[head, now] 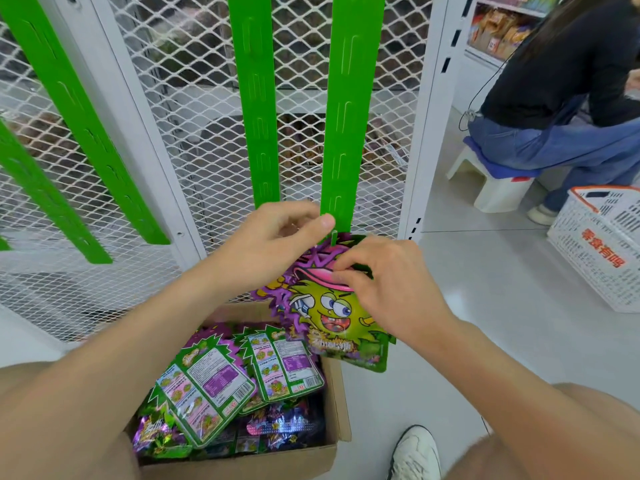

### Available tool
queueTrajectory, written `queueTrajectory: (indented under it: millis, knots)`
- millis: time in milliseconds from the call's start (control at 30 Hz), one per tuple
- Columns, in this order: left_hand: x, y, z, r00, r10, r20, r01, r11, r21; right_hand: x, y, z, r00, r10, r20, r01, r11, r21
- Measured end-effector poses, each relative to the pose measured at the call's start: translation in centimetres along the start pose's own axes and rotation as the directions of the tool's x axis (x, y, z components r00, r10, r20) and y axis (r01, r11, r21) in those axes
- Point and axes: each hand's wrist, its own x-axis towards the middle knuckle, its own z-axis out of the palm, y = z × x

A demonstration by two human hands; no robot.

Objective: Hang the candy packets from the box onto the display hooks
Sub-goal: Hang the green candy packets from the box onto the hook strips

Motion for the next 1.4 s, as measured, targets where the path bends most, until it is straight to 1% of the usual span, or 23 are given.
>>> queueTrajectory:
  millis: [200,300,367,433,533,733,800,867,933,1000,1133,1200,1267,1400]
  knots:
    - [0.8,0.3,0.2,0.993,0.073,-0.096,-0.079,0.995,-0.061,0.6,0.8,-2.3,0.98,-0.156,-0.124,0.154,0.988,-0.021]
    - [0.7,1.2,0.5,0.983,0.069,-0.168,-0.094,0.985,-0.147,0.9,0.8,-3.1,0.952,-0.245,-0.184,0.245,0.969,-0.024]
    - [0.8,1.6,0.4,0.98,0.022,-0.196,-0.057,0.983,-0.177,1.1,0.5,-3.3,0.932,-0.277,-0.232,0.279,0.96,-0.023]
    - [0.9,1.9,0.0,0.976,-0.051,-0.211,0.012,0.984,-0.179,1.4,0.1,-3.1,0.907,-0.32,-0.272,0.323,0.946,-0.037]
    - [1.2,2.5,-0.5,0.973,-0.116,-0.198,0.083,0.982,-0.169,2.1,-0.2,-2.6,0.88,-0.346,-0.326,0.346,0.936,-0.059]
    - [1.9,3.2,-1.7,0.975,-0.131,-0.179,0.112,0.987,-0.113,3.3,-1.3,-2.1,0.832,-0.282,-0.479,0.265,0.959,-0.104]
    - [2.0,3.2,-2.1,0.971,-0.168,-0.172,0.151,0.983,-0.108,3.5,-1.8,-1.9,0.821,-0.268,-0.504,0.238,0.963,-0.125]
    - [2.2,3.3,-2.4,0.962,-0.207,-0.177,0.194,0.977,-0.085,3.7,-2.2,-1.6,0.825,-0.229,-0.517,0.202,0.973,-0.109]
    - [2.4,3.5,-2.7,0.952,-0.251,-0.177,0.242,0.968,-0.069,3.9,-2.4,-1.4,0.842,-0.162,-0.515,0.153,0.986,-0.059]
    - [2.5,3.6,-3.0,0.946,-0.268,-0.185,0.26,0.963,-0.065,4.1,-2.5,-1.2,0.858,-0.102,-0.503,0.123,0.992,0.008]
    - [2.3,4.0,-3.0,0.966,-0.242,-0.088,0.238,0.97,-0.054,4.4,-2.9,-1.5,0.885,0.026,-0.464,0.077,0.977,0.201]
    - [2.1,4.2,-2.8,0.97,-0.227,-0.092,0.224,0.974,-0.039,4.4,-2.9,-1.7,0.894,0.079,-0.441,0.037,0.968,0.249]
    - [2.1,4.3,-2.7,0.966,-0.235,-0.104,0.232,0.972,-0.042,4.3,-2.9,-1.9,0.903,0.107,-0.417,0.009,0.964,0.266]
    - [2.2,4.1,-2.5,0.956,-0.257,-0.141,0.25,0.966,-0.068,4.0,-2.8,-2.1,0.909,0.095,-0.407,0.021,0.962,0.273]
